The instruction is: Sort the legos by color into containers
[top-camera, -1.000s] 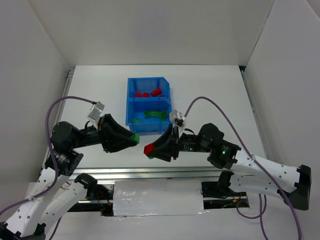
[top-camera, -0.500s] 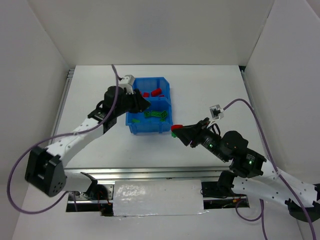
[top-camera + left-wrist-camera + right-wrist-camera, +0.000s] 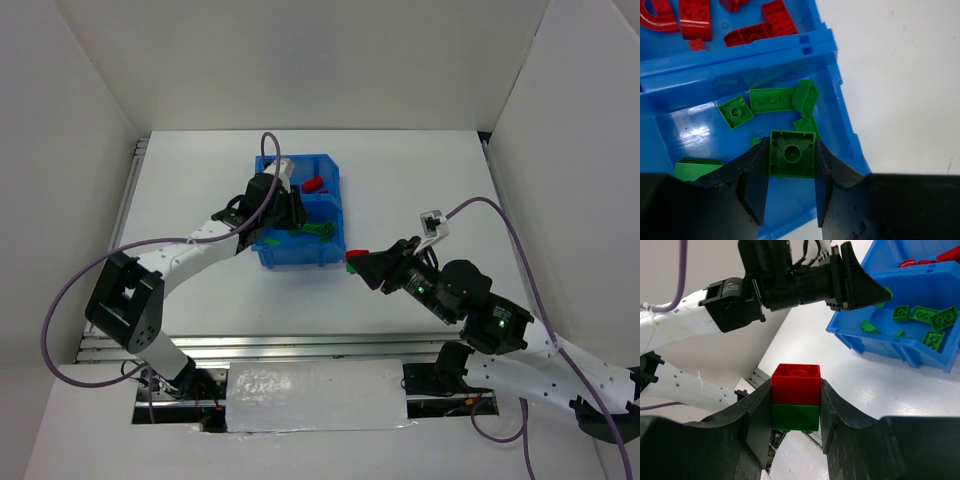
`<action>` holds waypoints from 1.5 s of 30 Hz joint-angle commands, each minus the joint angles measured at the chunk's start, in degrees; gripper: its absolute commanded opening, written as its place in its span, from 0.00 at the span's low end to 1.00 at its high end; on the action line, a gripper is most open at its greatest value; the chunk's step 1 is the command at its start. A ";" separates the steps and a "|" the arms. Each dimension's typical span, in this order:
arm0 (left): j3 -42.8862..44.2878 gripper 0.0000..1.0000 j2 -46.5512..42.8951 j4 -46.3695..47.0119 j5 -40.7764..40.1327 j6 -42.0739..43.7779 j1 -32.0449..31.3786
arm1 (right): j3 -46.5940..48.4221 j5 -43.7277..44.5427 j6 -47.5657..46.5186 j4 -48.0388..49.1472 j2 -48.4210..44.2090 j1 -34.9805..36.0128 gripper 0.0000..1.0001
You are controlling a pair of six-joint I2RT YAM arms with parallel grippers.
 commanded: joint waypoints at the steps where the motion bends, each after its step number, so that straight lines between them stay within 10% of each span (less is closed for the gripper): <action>1: 1.97 0.00 1.63 0.84 -1.01 0.79 -0.37 | 1.60 1.77 -0.44 -0.72 -0.93 -0.14 0.02; 26: 3.30 0.40 4.01 -0.65 -0.92 0.88 -0.90 | 1.61 1.69 -1.58 -2.13 -1.20 -0.22 0.03; 31: 2.85 0.56 3.74 -0.03 -1.62 0.96 -0.90 | 1.78 1.60 -2.28 -1.42 0.30 -0.22 0.03; 33: 3.29 0.99 3.22 -0.56 -2.24 0.88 -0.90 | 1.87 1.42 -2.72 -1.25 1.17 -0.31 0.03; 38: -0.04 1.00 -7.55 0.75 -0.40 -0.35 -0.99 | 1.34 -1.29 -3.42 0.68 2.41 -1.45 0.06; 41: -4.08 1.00 -17.65 3.73 4.59 -1.14 -1.17 | -0.50 -14.06 -4.83 6.38 3.29 -6.10 0.06; 45: -18.89 1.00 -31.30 17.59 32.46 -3.50 -1.60 | -4.01 -32.91 -6.14 18.58 4.08 -13.48 0.00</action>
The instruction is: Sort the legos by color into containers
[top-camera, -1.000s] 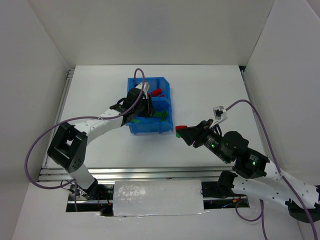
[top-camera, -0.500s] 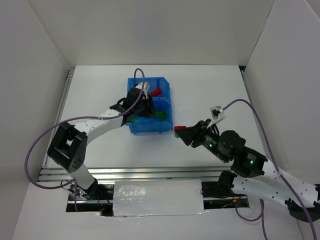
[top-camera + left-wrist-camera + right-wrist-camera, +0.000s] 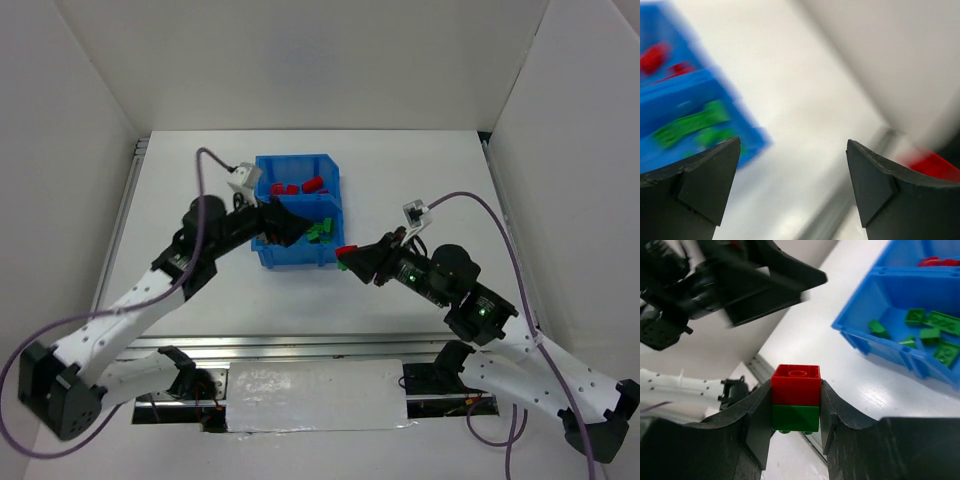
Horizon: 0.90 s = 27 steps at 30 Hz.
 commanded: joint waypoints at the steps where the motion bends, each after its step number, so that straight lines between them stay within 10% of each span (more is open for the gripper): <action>1: -10.23 1.00 -10.39 19.10 26.18 -3.93 -0.80 | -1.86 -20.21 -3.07 14.15 0.91 -3.72 0.00; 10: -15.26 0.98 -15.26 28.22 46.70 -7.90 -6.50 | 2.62 -42.74 -10.63 15.57 5.57 -4.34 0.02; 21: -13.68 0.67 -14.21 26.30 44.51 -5.35 -9.67 | 1.57 -46.25 -9.14 18.91 7.33 -4.34 0.05; 27: -11.58 0.67 -15.26 18.75 39.86 -0.61 -9.67 | 1.05 -47.48 -9.84 18.47 7.59 -4.34 0.06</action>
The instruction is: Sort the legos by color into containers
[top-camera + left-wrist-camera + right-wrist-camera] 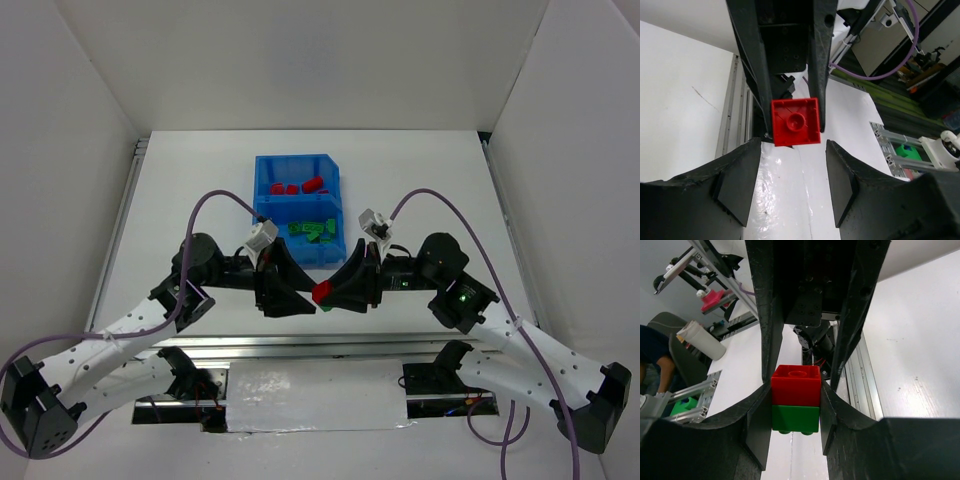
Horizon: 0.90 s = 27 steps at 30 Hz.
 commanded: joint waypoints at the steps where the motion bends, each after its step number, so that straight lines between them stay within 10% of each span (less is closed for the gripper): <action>1: 3.81 0.67 -1.06 -3.18 -2.68 4.66 -0.23 | 1.48 -2.09 -1.08 2.91 -0.28 -0.32 0.06; 17: 5.05 0.41 0.17 -1.44 -0.49 3.79 -0.32 | 0.60 -1.03 -1.34 2.91 0.86 -0.32 0.08; 19: 5.66 0.17 0.78 -1.61 -0.49 3.97 -0.23 | 0.51 -1.65 -1.25 3.09 1.74 -0.32 0.08; 22: 6.37 0.00 0.96 -3.45 -1.62 4.58 -0.23 | 0.16 -1.91 -0.90 3.70 2.53 -0.32 0.20; 25: 5.66 0.00 0.35 -3.55 -2.33 4.85 -0.23 | -2.12 -3.67 0.42 7.74 2.10 -0.32 0.75; 27: 5.14 0.00 0.00 -2.49 -2.42 4.41 -0.23 | -2.83 -3.59 0.33 8.10 1.66 -0.23 0.86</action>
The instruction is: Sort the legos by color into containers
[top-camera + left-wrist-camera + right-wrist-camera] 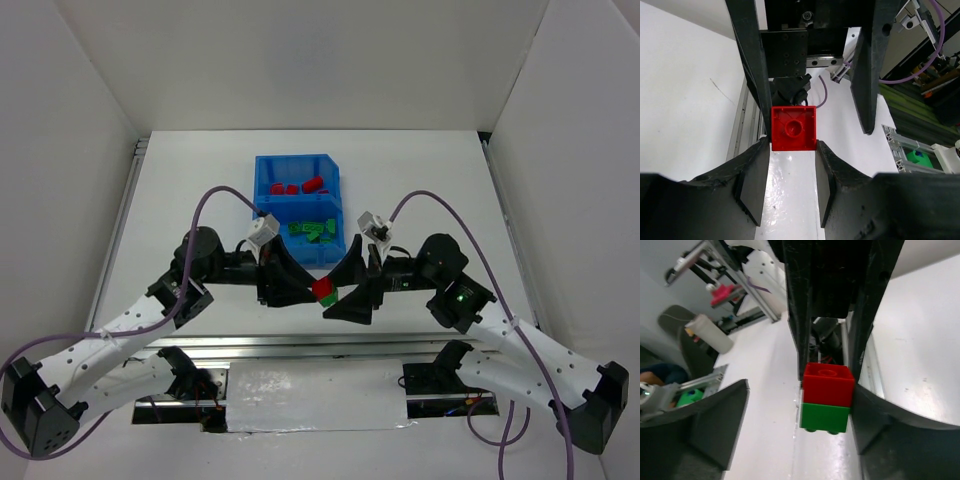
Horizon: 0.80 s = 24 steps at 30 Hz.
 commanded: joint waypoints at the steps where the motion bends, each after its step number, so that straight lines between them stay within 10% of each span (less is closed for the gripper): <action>1: 2.16 0.00 -0.55 5.57 0.79 0.36 -1.11 | -1.19 0.39 -0.59 4.32 -0.20 0.29 0.99; 12: 1.72 0.00 -1.42 8.03 0.79 -1.22 -1.11 | -3.73 7.96 -1.82 1.50 -3.11 0.29 0.96; 19: 1.81 0.00 -1.43 7.51 0.71 -0.61 -1.19 | -4.44 7.78 -0.32 5.37 -2.49 0.29 0.62; 24: 2.43 0.00 -2.30 4.35 -0.78 1.24 -1.11 | -3.82 8.22 -1.29 3.44 -2.84 0.29 0.62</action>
